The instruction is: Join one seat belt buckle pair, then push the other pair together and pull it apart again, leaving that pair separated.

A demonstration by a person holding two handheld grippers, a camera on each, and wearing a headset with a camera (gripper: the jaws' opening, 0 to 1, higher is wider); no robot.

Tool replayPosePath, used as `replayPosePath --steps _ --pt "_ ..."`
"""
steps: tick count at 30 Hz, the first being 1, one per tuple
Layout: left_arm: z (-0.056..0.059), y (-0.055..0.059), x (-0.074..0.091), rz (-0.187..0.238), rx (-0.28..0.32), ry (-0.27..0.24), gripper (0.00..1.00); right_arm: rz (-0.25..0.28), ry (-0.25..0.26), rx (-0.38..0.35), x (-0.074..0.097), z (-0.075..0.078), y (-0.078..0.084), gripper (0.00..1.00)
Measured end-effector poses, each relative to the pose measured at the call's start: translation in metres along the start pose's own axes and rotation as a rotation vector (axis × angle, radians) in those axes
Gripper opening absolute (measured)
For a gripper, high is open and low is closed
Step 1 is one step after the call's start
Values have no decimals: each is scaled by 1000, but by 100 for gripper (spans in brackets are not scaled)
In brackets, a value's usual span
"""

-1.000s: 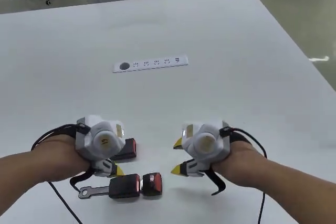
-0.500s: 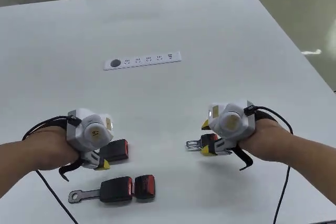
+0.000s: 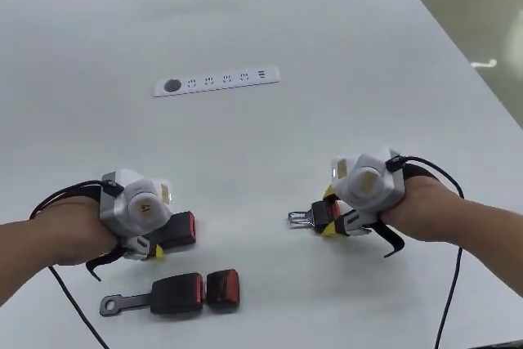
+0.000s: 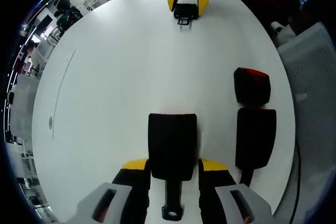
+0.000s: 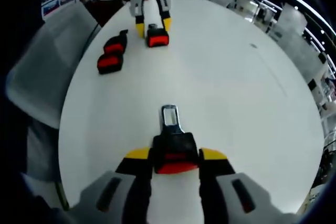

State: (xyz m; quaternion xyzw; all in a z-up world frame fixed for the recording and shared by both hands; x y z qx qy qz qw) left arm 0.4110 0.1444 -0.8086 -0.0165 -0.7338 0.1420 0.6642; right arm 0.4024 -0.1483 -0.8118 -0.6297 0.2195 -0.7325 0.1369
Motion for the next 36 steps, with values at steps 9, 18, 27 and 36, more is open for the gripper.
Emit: replayPosePath --steps 9,18,27,36 --pt "-1 -4 0 -17 -42 6 32 21 -1 12 -13 -2 -23 32" --pt "-2 -3 -2 -18 -45 4 32 35 9 42 -35 -9 -64 32" --pt "-1 -2 -2 -30 -66 0 32 64 -12 90 -59 -19 -105 32" --pt "-1 -2 -2 -27 -71 0 32 89 -17 93 -73 -20 -131 32"
Point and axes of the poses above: the centre of the closed fingertips' face, and the gripper's own axes: x roughly backward along the fingers, z roughly to its right, y roughly out of its underside, the point moved 5 cm from there along x, roughly backward along the fingers, and after that the axes turned 3 degrees about x, right-handed, at the moved point
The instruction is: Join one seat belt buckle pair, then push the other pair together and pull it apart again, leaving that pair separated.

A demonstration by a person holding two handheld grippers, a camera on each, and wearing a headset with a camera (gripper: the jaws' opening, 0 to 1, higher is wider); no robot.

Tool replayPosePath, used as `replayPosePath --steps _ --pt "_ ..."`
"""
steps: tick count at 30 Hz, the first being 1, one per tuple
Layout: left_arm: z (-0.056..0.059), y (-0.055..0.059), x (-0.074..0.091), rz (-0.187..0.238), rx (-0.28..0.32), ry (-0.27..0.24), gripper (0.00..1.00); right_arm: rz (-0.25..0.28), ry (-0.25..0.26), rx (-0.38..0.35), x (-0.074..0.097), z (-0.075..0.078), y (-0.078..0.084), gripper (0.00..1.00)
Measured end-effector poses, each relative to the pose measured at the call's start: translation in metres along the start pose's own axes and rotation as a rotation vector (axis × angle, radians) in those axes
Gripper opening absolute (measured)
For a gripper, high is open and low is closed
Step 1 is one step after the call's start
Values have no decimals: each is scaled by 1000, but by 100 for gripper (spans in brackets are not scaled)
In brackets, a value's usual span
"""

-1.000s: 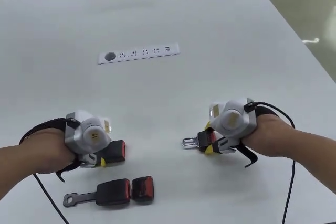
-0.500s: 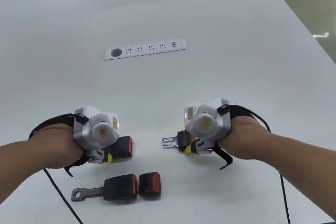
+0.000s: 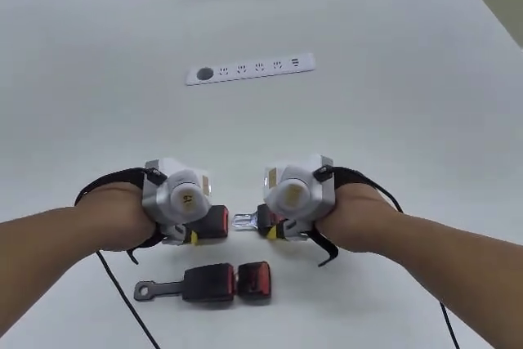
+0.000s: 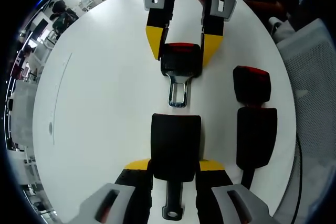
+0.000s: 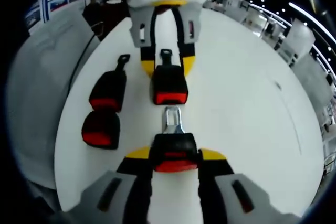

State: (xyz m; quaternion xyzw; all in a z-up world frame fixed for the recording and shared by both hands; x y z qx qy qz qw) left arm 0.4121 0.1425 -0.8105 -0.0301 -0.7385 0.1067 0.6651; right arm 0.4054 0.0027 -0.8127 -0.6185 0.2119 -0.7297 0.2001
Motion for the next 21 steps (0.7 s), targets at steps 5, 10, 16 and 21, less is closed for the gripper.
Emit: replayPosePath --steps 5,10,16,21 --pt "1 0 0 4 0 0 32 -8 7 8 -3 -1 -6 32" --pt "2 1 0 4 -1 -8 32 -20 13 10 -5 0 -9 32" --pt "3 0 1 2 -4 -12 31 7 6 20 -9 -2 -14 32" --pt "3 1 1 3 -13 -17 30 26 -13 -1 -12 -1 -15 30"
Point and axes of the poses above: the centre of the closed fingertips' face, and the gripper's own axes: x roughly backward along the fingers, z roughly to its right, y roughly out of its underside, the point moved 5 cm from there along x, roughly backward along the fingers, and after that the axes turned 3 degrees about x, right-handed, at the moved point
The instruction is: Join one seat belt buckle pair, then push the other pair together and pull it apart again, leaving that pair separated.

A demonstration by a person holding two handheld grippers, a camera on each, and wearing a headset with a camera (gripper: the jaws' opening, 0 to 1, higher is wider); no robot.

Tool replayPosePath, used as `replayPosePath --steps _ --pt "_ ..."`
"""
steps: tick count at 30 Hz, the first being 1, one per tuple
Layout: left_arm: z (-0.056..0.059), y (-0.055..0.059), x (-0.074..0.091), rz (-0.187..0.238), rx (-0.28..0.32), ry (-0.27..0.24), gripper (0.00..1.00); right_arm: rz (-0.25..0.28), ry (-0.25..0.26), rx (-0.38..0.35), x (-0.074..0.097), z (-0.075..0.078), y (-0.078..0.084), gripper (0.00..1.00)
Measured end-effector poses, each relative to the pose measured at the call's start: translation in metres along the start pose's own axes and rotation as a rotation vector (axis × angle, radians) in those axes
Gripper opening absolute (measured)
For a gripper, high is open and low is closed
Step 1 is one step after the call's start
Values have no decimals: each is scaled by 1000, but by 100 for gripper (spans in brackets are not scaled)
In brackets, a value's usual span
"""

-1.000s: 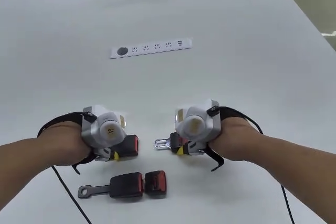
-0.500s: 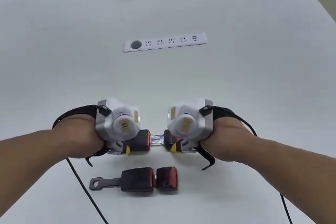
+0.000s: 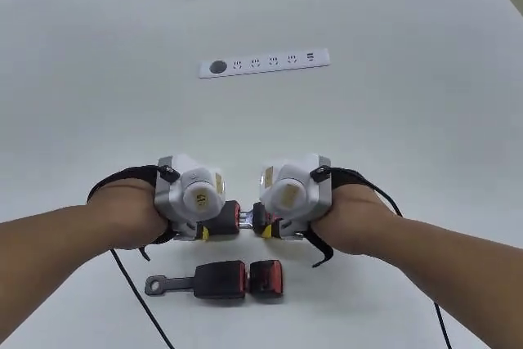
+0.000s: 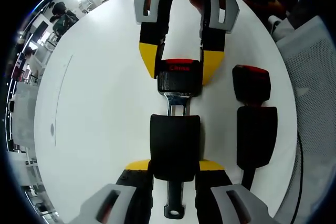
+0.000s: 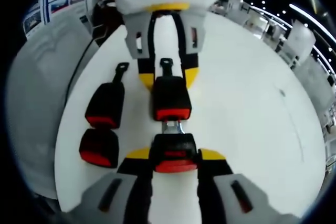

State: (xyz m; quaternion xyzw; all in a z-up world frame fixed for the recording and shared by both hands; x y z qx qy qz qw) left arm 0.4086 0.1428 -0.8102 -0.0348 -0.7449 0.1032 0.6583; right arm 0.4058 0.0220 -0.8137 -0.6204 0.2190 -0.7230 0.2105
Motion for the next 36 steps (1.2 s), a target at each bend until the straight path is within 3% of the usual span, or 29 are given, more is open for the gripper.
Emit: replayPosePath --steps 8,14,26,29,36 --pt "0 -3 -1 -28 -10 20 30 -5 -15 29 -2 0 -6 28" --pt "0 -1 -1 -7 -10 19 29 -1 -16 16 -8 0 -15 27" --pt "0 0 0 20 15 11 30 9 -4 16 -4 -1 -13 28" --pt "0 -1 0 2 14 11 30 3 -6 18 1 1 -6 28" --pt "-2 0 1 12 39 26 31 15 -15 4 8 1 4 29"
Point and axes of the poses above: the centre of the closed fingertips' face, and the gripper's own axes: x roughly backward along the fingers, z roughly to its right, y roughly out of its underside, the point moved 5 cm from there along x, roughly backward along the fingers, and after that the axes turned 3 degrees about x, right-handed, at the moved point
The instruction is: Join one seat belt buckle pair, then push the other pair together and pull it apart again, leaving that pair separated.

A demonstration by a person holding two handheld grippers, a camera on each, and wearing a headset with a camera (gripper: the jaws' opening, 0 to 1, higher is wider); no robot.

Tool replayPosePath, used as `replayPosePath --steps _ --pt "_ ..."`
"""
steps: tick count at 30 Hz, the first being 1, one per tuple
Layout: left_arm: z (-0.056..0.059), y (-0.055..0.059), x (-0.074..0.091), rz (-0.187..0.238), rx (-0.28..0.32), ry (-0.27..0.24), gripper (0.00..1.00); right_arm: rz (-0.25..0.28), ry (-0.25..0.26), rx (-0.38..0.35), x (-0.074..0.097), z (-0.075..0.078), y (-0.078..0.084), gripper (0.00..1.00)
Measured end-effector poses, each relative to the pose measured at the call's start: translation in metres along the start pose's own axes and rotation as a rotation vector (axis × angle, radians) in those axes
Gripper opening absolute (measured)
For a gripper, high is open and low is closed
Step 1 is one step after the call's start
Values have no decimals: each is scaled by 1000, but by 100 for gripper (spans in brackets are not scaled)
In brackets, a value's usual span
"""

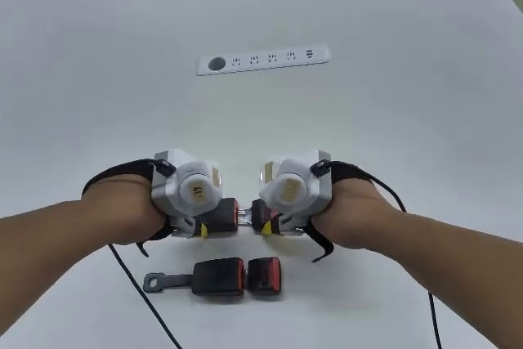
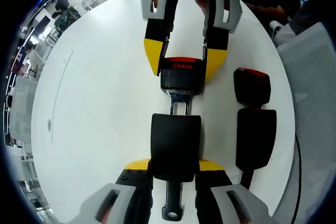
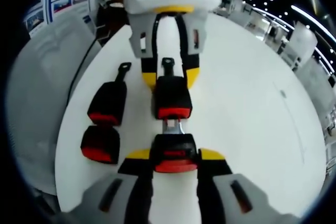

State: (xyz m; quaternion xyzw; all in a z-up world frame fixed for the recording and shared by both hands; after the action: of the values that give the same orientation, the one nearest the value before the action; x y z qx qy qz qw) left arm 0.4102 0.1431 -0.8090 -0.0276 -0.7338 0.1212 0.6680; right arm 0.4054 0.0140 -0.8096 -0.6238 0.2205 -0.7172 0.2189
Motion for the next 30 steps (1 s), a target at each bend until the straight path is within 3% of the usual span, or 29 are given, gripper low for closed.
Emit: replayPosePath --steps 7,21,30 --pt "0 0 -1 1 4 4 31 -6 -14 -4 18 -5 30 30" --pt "1 -1 -1 -6 -9 -1 32 -102 40 -35 75 -10 101 32" --pt "1 -1 -1 -4 -8 1 33 -147 50 -40 93 -10 125 33"
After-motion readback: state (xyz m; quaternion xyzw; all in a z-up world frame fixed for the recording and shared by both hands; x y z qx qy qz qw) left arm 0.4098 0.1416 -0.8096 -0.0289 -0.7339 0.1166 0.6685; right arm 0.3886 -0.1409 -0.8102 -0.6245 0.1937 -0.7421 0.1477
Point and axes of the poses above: the centre of the closed fingertips' face, and the gripper's own axes: x roughly backward along the fingers, z roughly to its right, y roughly out of its underside, the point moved 5 cm from there along x, roughly backward along the fingers, and after that the axes turned 3 degrees about x, right-handed, at the moved point
